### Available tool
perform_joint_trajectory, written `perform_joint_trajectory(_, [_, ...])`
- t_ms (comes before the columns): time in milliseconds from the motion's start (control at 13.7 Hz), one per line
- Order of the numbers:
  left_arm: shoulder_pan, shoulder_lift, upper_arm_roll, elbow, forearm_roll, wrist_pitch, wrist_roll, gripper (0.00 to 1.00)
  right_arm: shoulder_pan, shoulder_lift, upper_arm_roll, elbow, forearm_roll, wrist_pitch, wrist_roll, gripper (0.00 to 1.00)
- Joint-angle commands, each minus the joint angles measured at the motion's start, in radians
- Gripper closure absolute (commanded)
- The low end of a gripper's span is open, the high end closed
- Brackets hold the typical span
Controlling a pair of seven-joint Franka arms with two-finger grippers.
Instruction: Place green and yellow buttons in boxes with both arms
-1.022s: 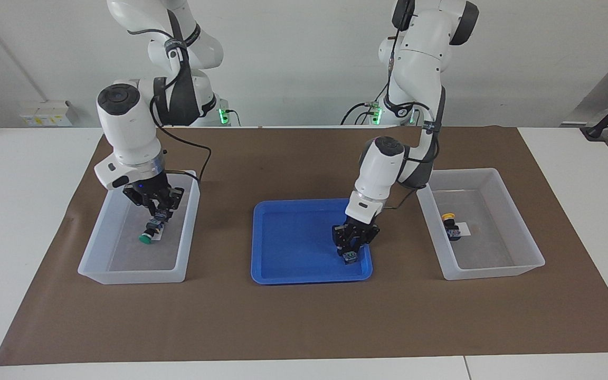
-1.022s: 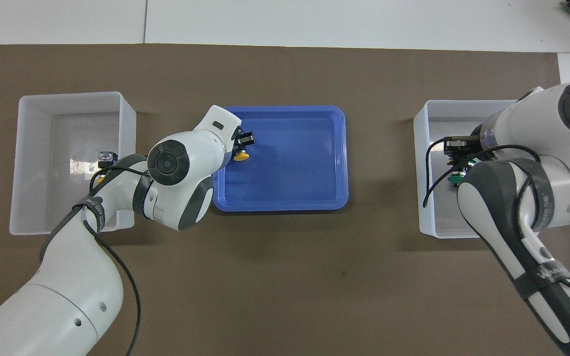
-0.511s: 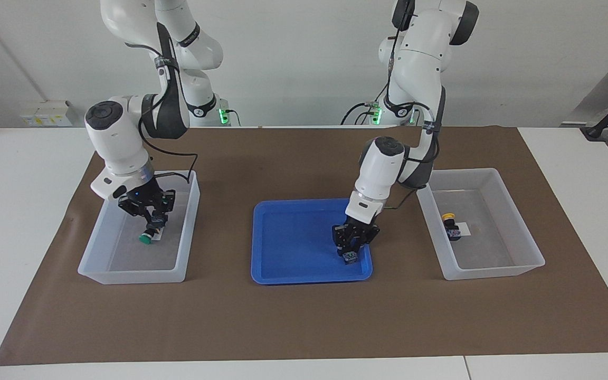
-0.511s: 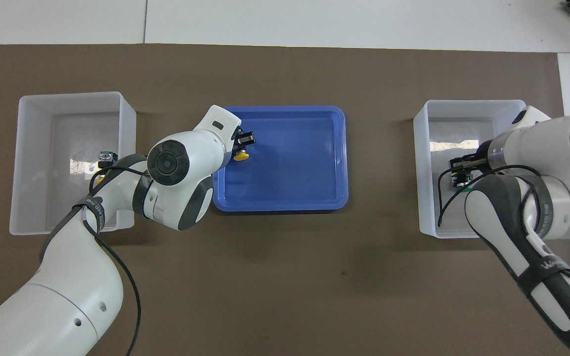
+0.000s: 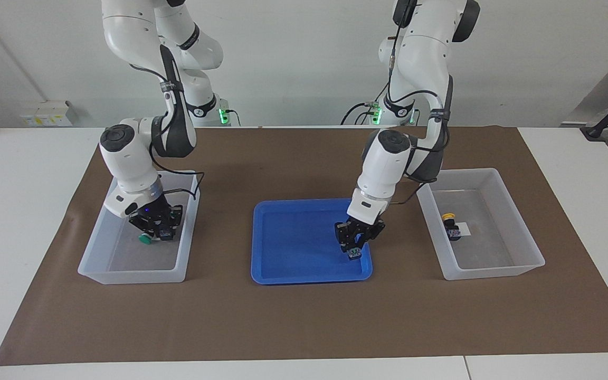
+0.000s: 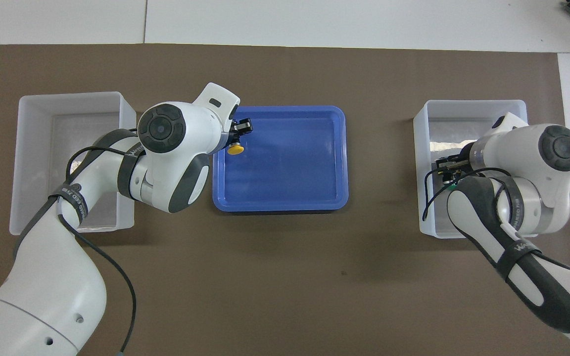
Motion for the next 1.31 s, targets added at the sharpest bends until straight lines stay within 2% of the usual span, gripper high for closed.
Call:
perform_joint_trajectory(0, [0.045,-0.067,0.004,0.021,0.012,-0.135,0.003,1.0,-0.011,-0.019,0.006,-0.022,0.025,0.017,-0.025,0.64])
perform_joint_trajectory(73, [0.068,-0.087,0.004,0.021,0.015,-0.166,0.007,1.0,-0.011,-0.019,0.006,-0.021,0.025,0.016,-0.025,0.2])
perform_joint_trajectory(146, [0.087,-0.102,0.004,0.025,0.017,-0.194,0.024,1.0,-0.011,-0.019,0.006,-0.021,0.025,0.014,-0.023,0.0])
perform_joint_trajectory(438, [0.195,-0.13,0.005,0.061,0.018,-0.296,0.179,1.0,-0.009,-0.041,0.004,0.007,0.025,-0.03,0.008,0.0])
perform_joint_trajectory(730, [0.323,-0.141,0.004,0.083,0.02,-0.336,0.402,1.0,-0.004,-0.108,0.003,0.115,0.024,-0.231,0.15,0.0])
perform_joint_trajectory(1022, [0.41,-0.142,0.004,0.067,0.017,-0.312,0.611,1.0,-0.009,-0.214,0.003,0.148,0.021,-0.401,0.172,0.0])
perform_joint_trajectory(1168, [0.433,-0.159,0.005,0.01,0.017,-0.268,0.67,1.0,-0.007,-0.233,0.004,0.183,0.021,-0.475,0.172,0.0])
perform_joint_trajectory(1241, [0.456,-0.17,0.005,-0.036,0.017,-0.223,0.684,1.0,-0.001,-0.225,0.004,0.239,0.019,-0.545,0.172,0.0])
